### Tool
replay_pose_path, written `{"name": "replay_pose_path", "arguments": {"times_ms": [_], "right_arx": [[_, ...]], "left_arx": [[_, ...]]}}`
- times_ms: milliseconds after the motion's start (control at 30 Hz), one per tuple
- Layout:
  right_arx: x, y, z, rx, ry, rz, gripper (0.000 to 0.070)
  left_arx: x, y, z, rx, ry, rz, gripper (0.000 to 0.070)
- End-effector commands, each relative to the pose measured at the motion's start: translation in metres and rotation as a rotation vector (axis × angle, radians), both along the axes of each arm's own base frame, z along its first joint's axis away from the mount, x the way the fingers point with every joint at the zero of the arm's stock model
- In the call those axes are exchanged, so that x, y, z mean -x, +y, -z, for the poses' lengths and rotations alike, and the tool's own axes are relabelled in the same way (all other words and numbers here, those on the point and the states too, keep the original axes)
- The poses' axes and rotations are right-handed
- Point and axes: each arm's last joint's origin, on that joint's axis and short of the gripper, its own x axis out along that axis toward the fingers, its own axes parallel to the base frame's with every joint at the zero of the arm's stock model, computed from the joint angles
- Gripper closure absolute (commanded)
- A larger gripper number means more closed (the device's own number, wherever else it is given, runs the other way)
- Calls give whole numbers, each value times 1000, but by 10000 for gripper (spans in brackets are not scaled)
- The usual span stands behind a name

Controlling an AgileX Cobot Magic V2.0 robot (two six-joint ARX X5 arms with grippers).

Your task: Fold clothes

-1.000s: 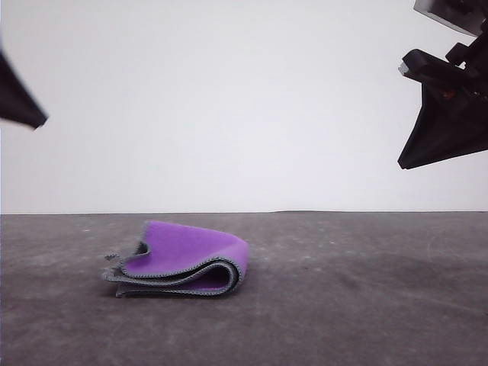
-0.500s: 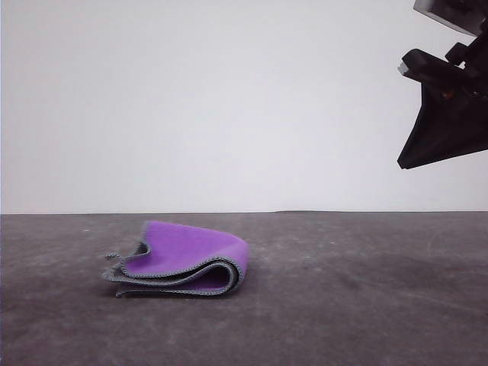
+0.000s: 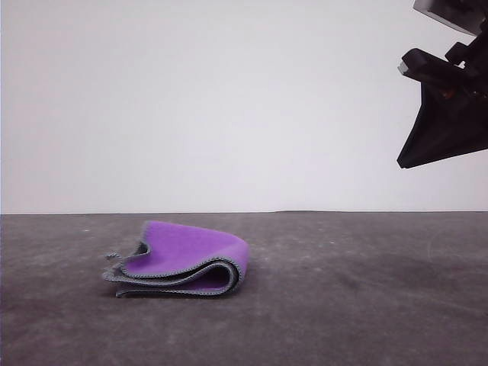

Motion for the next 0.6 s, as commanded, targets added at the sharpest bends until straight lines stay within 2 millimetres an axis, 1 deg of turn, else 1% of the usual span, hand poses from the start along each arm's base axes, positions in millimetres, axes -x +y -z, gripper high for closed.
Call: {"name": "replay_pose_path", "arguments": {"times_ms": [0,467,500,567], "right_arx": [[-2,2,-3,-11,-12,-2,685],[-2,2,-3,-9,-15,-5,685],[-1,2,-4,4,-27,-11,685],[2,-2,-7,96,-89,-29,685]], "left_arx": [[-1,0,6,-14,9,-1,700],[-1,0,6,-14,9,-1,700],[-1,0,6,-14,9,-1,700],[-1,0,6,-14,9,-1,700]]}}
